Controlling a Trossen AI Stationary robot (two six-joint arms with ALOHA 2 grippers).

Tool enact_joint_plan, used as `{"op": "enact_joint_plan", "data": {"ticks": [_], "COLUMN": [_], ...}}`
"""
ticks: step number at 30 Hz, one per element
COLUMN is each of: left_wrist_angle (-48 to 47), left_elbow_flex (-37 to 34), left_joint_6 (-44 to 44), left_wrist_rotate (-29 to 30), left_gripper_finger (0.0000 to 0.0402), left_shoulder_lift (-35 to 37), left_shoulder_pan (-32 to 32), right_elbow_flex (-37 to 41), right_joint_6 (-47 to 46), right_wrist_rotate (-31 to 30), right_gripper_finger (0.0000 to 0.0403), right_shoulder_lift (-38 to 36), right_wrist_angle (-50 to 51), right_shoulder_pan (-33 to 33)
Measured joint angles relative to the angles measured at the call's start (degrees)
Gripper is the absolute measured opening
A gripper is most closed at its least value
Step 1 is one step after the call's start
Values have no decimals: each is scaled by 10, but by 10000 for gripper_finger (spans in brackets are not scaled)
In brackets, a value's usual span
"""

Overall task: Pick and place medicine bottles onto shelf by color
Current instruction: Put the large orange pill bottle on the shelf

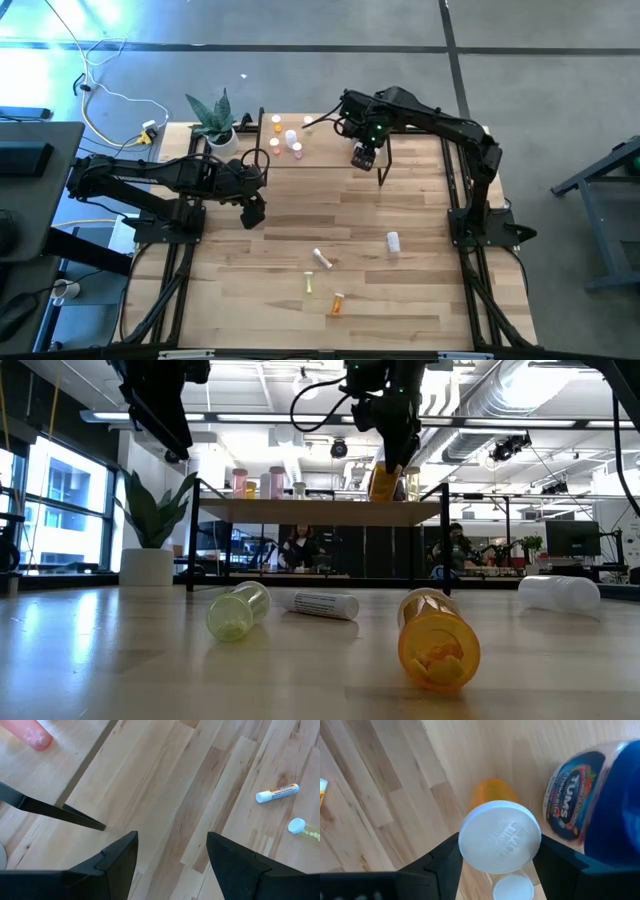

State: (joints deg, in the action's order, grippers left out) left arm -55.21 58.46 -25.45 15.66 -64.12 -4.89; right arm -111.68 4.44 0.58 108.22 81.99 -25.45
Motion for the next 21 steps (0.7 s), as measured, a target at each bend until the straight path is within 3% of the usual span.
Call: {"op": "enact_joint_plan", "data": {"ticks": [21], "left_wrist_angle": [0], "left_elbow_flex": [0], "left_joint_6": [1], "left_wrist_rotate": [0], "left_gripper_finger": [227], "left_shoulder_lift": [0], "left_shoulder_pan": [0], "right_elbow_flex": [1], "right_joint_6": [25], "right_wrist_rotate": [-12], "right_gripper_finger": [221], "right_shoulder_lift": [2], "right_wrist_angle": [-28], "right_shoulder_pan": [0]}}
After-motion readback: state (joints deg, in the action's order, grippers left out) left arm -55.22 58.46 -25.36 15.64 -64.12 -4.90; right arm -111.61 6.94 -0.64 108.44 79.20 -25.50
